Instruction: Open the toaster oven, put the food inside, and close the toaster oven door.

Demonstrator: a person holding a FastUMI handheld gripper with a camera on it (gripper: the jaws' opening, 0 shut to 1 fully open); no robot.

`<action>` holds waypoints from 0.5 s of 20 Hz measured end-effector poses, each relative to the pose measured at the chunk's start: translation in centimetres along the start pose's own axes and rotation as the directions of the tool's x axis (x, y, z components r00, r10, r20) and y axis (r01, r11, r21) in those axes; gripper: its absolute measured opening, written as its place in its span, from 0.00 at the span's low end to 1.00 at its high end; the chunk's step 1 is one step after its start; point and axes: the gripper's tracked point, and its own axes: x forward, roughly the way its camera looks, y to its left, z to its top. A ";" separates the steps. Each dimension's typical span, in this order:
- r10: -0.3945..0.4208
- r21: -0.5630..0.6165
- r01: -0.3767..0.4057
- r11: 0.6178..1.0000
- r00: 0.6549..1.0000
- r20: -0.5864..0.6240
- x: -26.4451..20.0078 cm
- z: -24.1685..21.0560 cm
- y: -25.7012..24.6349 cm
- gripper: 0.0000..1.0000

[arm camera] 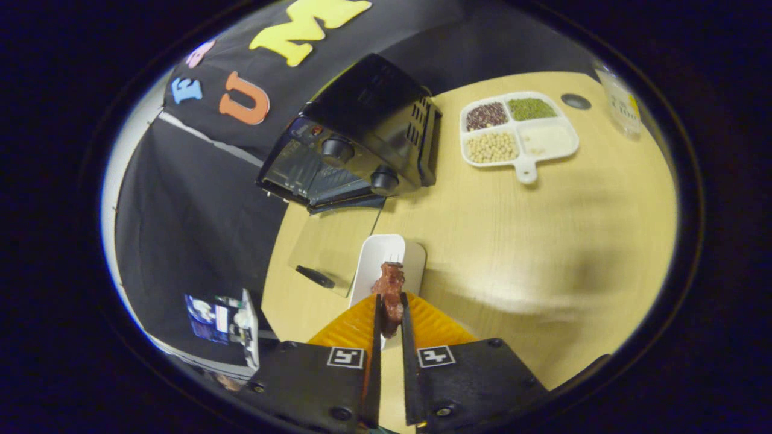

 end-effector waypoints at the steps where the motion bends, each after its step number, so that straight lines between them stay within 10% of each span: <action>1: -0.012 -0.013 0.013 1.000 1.000 0.012 -0.1 -0.5 0.0 0.11; 10: -0.151 -0.192 0.189 0.963 0.969 0.198 -6.0 -0.8 4.5 0.10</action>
